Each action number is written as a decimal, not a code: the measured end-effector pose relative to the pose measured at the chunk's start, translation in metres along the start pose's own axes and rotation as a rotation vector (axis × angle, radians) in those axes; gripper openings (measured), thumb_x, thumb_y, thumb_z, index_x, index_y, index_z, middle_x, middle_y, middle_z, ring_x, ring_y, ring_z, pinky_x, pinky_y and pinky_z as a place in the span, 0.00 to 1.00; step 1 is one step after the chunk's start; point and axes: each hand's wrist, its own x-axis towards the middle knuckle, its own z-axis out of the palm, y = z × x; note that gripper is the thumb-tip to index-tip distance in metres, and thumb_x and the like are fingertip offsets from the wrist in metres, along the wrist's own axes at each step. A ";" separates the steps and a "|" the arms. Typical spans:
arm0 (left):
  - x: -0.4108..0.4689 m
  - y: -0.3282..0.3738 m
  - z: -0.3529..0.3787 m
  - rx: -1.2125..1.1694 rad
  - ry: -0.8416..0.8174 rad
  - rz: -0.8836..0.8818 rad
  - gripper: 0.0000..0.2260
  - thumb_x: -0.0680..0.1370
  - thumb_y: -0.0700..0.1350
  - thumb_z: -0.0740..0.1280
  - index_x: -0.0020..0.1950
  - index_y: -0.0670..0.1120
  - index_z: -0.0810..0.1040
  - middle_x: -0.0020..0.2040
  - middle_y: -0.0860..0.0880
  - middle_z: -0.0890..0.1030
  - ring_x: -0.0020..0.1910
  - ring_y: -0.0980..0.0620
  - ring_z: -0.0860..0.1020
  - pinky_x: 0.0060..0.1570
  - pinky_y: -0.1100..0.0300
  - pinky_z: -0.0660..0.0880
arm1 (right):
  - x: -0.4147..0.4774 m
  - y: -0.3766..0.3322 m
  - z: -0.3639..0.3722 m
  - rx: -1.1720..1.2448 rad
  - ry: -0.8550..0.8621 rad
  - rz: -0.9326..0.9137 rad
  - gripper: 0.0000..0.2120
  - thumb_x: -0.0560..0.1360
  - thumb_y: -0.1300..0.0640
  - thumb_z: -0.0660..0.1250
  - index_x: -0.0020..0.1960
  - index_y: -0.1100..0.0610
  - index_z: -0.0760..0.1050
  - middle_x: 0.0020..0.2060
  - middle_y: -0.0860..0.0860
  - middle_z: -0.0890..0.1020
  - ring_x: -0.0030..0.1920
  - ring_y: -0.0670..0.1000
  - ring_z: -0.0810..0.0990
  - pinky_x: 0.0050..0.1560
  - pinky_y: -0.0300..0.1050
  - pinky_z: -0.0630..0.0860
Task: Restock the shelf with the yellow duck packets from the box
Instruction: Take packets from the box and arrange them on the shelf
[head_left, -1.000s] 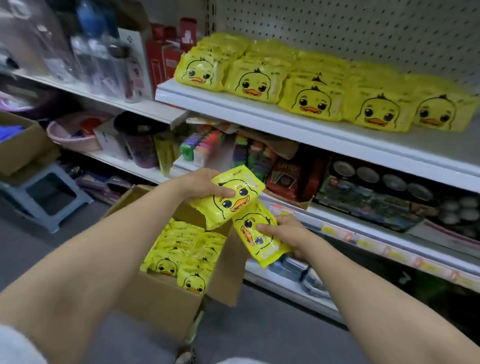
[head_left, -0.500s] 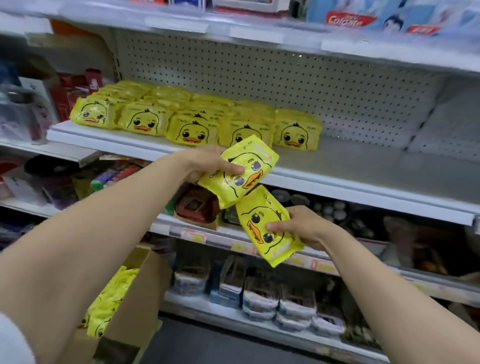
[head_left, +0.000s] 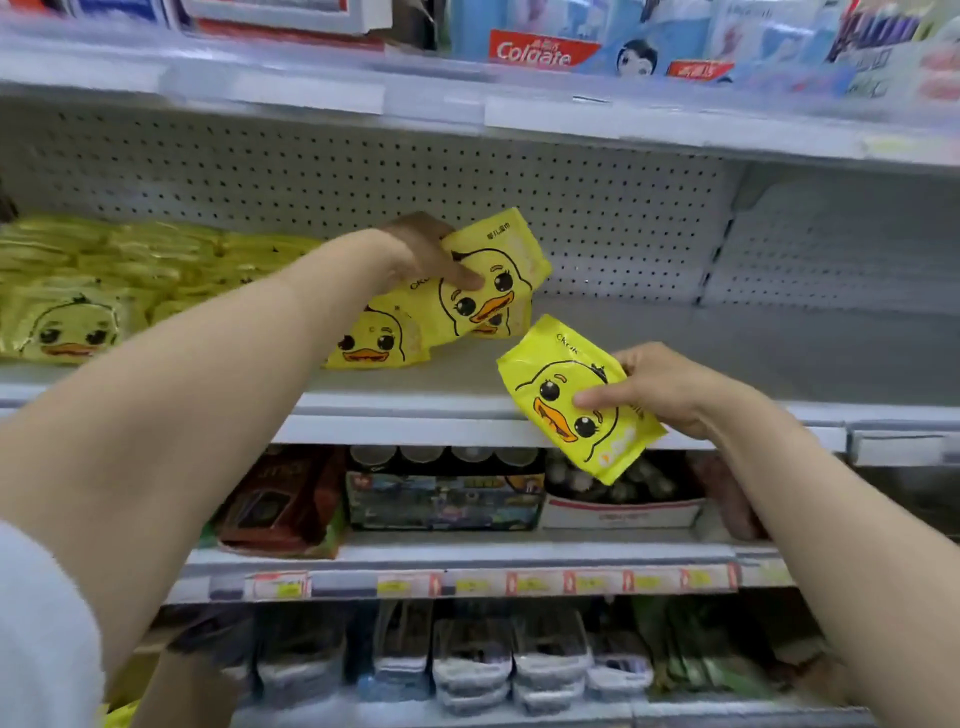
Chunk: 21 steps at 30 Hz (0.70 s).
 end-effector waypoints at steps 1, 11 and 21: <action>0.012 0.004 0.001 0.050 -0.008 0.025 0.23 0.65 0.53 0.80 0.58 0.51 0.81 0.49 0.50 0.85 0.47 0.48 0.83 0.52 0.48 0.80 | 0.004 -0.002 -0.011 0.005 0.029 0.005 0.20 0.64 0.59 0.81 0.53 0.64 0.82 0.44 0.60 0.86 0.45 0.61 0.86 0.50 0.59 0.82; 0.114 0.004 0.040 0.465 -0.160 0.106 0.29 0.65 0.52 0.80 0.63 0.45 0.79 0.58 0.47 0.80 0.56 0.46 0.78 0.59 0.52 0.76 | 0.051 -0.003 -0.066 -0.179 0.215 -0.005 0.18 0.60 0.51 0.83 0.47 0.55 0.85 0.41 0.50 0.87 0.44 0.53 0.87 0.56 0.54 0.81; 0.139 -0.025 0.049 0.535 -0.186 0.226 0.28 0.66 0.50 0.80 0.62 0.43 0.78 0.59 0.47 0.79 0.58 0.48 0.76 0.51 0.60 0.73 | 0.090 -0.022 -0.064 -0.383 0.178 -0.017 0.11 0.66 0.51 0.80 0.46 0.52 0.84 0.39 0.47 0.87 0.42 0.50 0.87 0.50 0.48 0.82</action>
